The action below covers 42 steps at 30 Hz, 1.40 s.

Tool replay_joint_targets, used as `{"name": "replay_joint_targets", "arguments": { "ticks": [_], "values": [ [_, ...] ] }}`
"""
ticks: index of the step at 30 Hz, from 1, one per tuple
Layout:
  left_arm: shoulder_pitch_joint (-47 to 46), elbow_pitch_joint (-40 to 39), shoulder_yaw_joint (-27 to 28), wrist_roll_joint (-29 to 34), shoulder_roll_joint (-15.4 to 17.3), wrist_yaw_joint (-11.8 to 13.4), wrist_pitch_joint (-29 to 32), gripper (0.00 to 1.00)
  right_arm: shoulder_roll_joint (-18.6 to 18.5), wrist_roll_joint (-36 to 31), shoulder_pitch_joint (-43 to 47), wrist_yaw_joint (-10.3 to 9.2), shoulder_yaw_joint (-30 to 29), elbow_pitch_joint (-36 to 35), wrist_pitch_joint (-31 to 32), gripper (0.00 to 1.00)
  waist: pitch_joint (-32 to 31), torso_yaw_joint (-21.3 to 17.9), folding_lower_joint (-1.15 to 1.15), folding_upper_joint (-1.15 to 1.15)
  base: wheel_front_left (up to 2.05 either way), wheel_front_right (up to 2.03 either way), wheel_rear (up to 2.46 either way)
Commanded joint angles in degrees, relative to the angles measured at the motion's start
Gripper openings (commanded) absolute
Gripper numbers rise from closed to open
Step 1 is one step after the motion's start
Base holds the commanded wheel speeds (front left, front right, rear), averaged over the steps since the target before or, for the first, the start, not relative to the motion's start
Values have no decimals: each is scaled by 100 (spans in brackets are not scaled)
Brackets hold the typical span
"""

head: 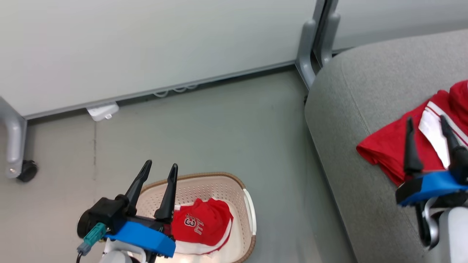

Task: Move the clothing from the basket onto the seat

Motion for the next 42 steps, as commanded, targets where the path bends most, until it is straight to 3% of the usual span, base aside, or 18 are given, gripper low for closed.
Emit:
{"name": "replay_joint_targets", "arguments": {
  "ticks": [1, 8, 21, 42],
  "values": [
    [103, 21, 73, 21, -3, -26, -19, 100, 40, 77, 222, -8, 118, -140, 44, 100, -263, 201, 2, 0, 0, 0, 0],
    [509, 153, 413, 26, -67, -26, -19, 100, 136, 511, 1094, -8, 763, -743, 283, 100, -709, 445, 2, 0, 0, 0, 0],
    [993, 201, 1002, 125, -79, -26, -19, 100, 369, 685, 1878, -8, 1212, -761, 262, 100, -1114, 678, 2, 0, 0, 0, 0],
    [1044, 173, 1023, 194, -159, -26, -19, 100, 435, 743, 1810, -8, 1303, -671, 218, 100, -1021, 786, 2, 0, 0, 0, 0]
  ]
}}
